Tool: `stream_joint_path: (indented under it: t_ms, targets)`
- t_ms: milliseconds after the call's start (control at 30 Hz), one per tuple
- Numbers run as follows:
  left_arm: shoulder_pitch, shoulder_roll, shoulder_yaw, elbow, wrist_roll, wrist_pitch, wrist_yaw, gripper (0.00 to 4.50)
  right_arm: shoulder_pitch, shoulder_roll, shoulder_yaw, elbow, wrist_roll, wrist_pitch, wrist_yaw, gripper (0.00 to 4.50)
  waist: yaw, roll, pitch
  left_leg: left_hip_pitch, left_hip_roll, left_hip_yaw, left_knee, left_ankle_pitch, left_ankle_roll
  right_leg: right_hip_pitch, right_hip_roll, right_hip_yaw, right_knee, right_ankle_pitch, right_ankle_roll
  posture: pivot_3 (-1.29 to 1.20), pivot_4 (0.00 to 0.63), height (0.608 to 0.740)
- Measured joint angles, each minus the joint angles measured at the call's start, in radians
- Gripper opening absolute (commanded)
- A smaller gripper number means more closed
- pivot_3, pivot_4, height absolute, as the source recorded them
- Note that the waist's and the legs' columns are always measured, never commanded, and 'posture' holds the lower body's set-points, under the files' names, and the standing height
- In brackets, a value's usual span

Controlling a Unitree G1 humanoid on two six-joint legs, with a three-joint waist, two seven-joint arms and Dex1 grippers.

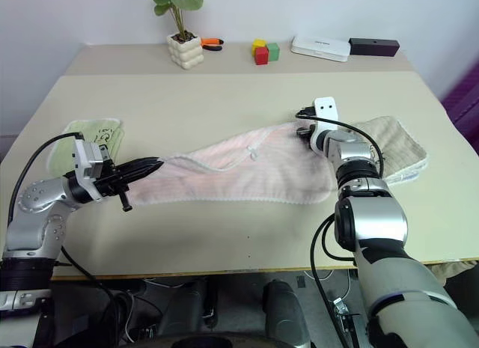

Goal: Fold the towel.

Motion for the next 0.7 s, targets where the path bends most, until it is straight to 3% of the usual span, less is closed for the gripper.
stream_joint_path:
  t_ms: [167,467,567,700]
  targets:
    - [-0.013,-0.002,0.0,0.025,0.002,-0.003,-0.002,0.0,0.017,-0.007,0.024,-0.03,-0.02,-0.017,0.019,0.06,0.0,0.0,0.0,0.0,0.0,0.0,0.0,0.0,0.0,0.0,0.0,0.0,0.0,0.0,0.0,0.0,0.15,0.735]
    - [-0.144,-0.02,0.044,0.196,0.028,0.03,0.165,0.0,0.325,-0.095,0.086,-0.576,-0.007,-0.066,0.245,0.06,0.003,0.001,0.0,-0.001,0.0,-0.001,0.0,0.0,0.0,-0.001,0.0,0.0,0.001,0.0,0.0,0.0,0.15,0.735]
    - [-0.239,-0.033,0.039,0.323,0.075,0.024,0.244,0.0,0.324,-0.11,0.074,-0.657,-0.002,-0.118,0.239,0.06,0.001,0.0,0.0,-0.001,0.0,-0.001,0.0,0.0,0.0,-0.001,0.001,0.0,0.001,0.0,0.0,0.0,0.15,0.735]
    - [-0.433,-0.057,0.018,0.593,0.183,-0.058,0.35,0.0,0.226,-0.103,0.099,-0.547,-0.074,-0.265,0.143,0.06,0.003,-0.001,0.001,-0.001,-0.001,0.0,0.001,0.0,-0.001,-0.001,0.001,0.0,0.0,0.0,0.001,0.0,0.15,0.735]
